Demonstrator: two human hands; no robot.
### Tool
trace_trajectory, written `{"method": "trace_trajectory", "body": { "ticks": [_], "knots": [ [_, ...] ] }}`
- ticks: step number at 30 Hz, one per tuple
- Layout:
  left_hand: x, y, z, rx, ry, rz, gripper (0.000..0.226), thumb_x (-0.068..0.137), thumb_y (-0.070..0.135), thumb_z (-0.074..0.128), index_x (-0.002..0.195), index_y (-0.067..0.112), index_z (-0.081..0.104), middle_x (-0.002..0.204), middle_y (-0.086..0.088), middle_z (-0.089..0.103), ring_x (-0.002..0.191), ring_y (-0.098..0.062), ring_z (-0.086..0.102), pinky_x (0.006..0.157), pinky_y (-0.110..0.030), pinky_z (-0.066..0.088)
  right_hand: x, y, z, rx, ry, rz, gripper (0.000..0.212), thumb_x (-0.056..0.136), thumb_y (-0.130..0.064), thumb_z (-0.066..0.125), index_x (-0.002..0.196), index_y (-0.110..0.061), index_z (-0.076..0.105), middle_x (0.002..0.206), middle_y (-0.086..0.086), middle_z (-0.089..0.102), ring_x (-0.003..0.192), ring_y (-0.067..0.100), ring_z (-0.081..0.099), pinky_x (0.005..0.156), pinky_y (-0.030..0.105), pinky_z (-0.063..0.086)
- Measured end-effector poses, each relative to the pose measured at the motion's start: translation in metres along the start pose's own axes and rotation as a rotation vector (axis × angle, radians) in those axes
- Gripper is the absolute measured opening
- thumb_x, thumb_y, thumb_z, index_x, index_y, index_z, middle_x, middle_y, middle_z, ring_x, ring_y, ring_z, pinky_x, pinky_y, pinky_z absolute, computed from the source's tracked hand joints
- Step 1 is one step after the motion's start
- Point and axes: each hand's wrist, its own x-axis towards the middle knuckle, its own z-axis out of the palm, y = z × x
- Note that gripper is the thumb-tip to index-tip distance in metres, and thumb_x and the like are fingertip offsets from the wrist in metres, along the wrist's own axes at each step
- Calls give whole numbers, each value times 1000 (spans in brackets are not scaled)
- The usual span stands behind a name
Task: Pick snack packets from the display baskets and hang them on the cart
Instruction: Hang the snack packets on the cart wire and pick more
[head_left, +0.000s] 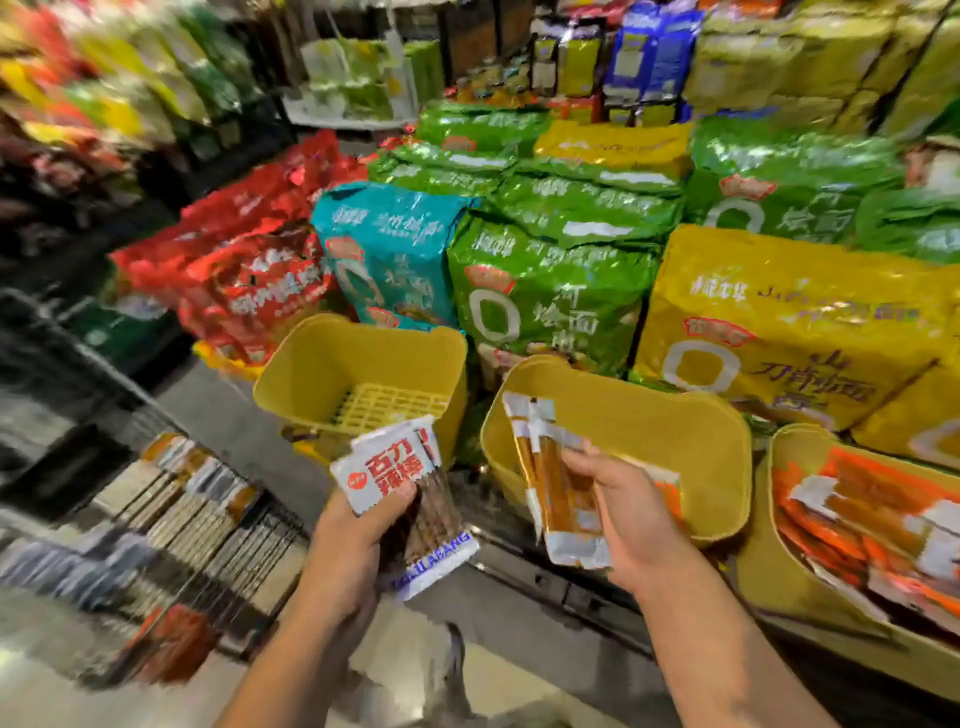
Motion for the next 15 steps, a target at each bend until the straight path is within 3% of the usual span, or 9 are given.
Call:
{"method": "trace_trajectory", "body": {
  "ticks": [2,5,9,15],
  "knots": [
    [-13,-3,-12,-3,25,-6,42,85,5,65,126,9,65,114,-6,76,93,-14,72,72,-23,56,-1,14,9,-103,-3,45,24,98,-19,51,114,-24,68,83,0,74,63,14,69,57,27,55],
    [-31,-2,-30,-9,65,-20,54,73,10,77,125,12,65,114,-5,76,100,-18,71,83,-33,53,-3,27,28,-141,-45,85,24,98,-17,50,110,-23,70,82,0,73,64,15,68,53,24,54],
    [-47,-2,-68,-75,170,-59,57,68,17,72,125,12,64,115,-8,75,102,-24,71,85,-38,52,3,46,65,-226,-25,134,19,95,-24,57,102,-27,75,82,0,74,69,17,69,50,23,52],
    [-66,6,-145,-103,192,-101,68,62,-1,74,126,13,58,114,-14,74,101,-29,71,88,-44,55,26,84,144,-216,53,120,25,98,-28,60,116,-17,73,101,3,77,83,18,74,58,25,56]
  ]
}}
